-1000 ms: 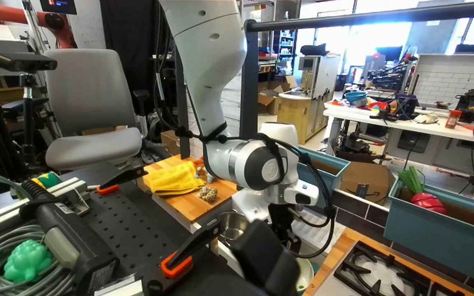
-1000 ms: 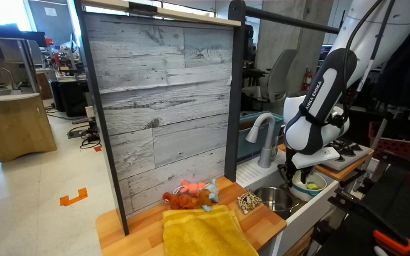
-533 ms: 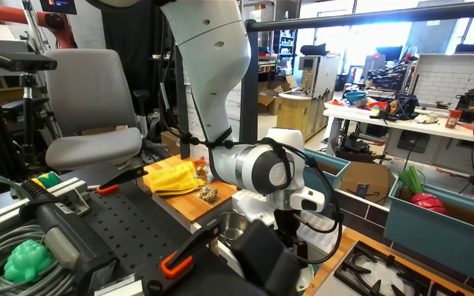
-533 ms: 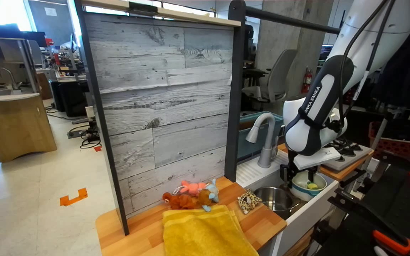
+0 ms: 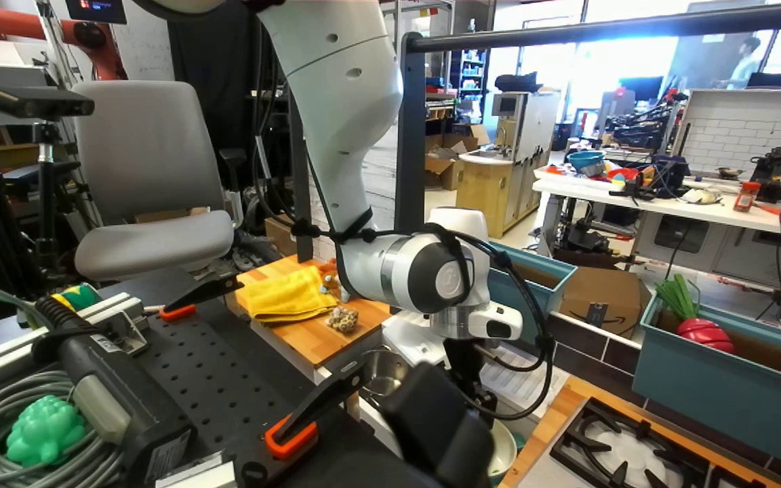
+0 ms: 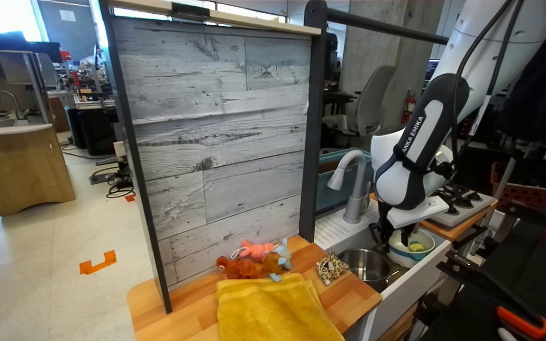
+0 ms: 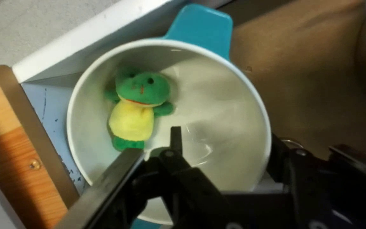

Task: Wipe the counter with the towel, then remove the plushies from the sink and put some of them on the counter and some on the stove

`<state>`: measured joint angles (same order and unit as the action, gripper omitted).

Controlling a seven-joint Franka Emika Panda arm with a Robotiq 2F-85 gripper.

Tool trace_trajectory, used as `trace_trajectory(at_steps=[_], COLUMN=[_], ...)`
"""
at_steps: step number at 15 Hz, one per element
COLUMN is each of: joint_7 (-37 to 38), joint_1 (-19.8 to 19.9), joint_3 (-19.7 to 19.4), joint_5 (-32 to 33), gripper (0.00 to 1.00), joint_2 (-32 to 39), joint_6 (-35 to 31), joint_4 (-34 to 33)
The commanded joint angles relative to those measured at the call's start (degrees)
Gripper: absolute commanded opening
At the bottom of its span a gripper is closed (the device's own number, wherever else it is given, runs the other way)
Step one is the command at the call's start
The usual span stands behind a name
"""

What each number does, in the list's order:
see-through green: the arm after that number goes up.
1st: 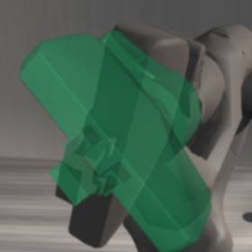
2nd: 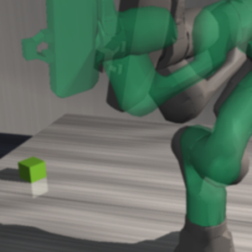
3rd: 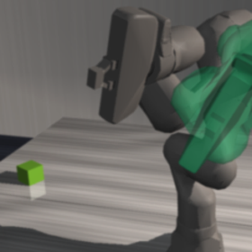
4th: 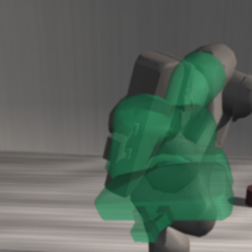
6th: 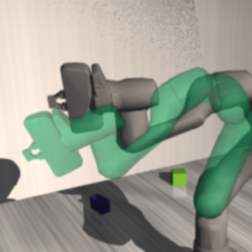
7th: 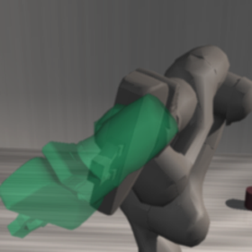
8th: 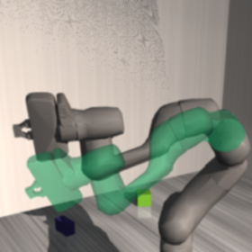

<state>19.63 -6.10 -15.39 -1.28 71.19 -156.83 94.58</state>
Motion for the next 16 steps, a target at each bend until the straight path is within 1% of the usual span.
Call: trace_trajectory(at_steps=[1,2,3,4,5,7,9,11,13,14,15,16], joint_7=[-1.54,-2.14,-3.47,-5.21,-6.38,-9.54,-12.52,-14.97,-16.51,-16.71,-16.63,-16.22], joint_1=[-0.47,-0.29,0.34,1.06,1.21,2.55,4.09,6.13,7.9,8.36,8.51,8.41], joint_3=[-1.99,-1.84,-1.1,-0.11,0.02,1.08,2.48,4.41,5.98,6.42,6.69,6.66], joint_5=[1.87,1.98,1.98,2.02,2.21,2.2,1.84,1.27,0.95,0.82,0.72,0.56], gripper=[0.65,0.55,0.77,0.8,0.86,0.95,0.96,0.93,0.91,0.93,0.97,0.98], joint_2=[-0.61,-1.34,-2.92,-4.76,-5.87,-8.67,-11.83,-14.21,-15.03,-14.93,-13.95,-12.65], joint_6=[1.14,1.49,0.47,0.73,1.13,-1.35,-3.66,-6.93,-9.82,-11.73,-13.54,-14.83], joint_4=[3.17,3.79,5.28,6.71,7.74,11.21,14.92,17.8,19.41,19.92,19.64,18.85])
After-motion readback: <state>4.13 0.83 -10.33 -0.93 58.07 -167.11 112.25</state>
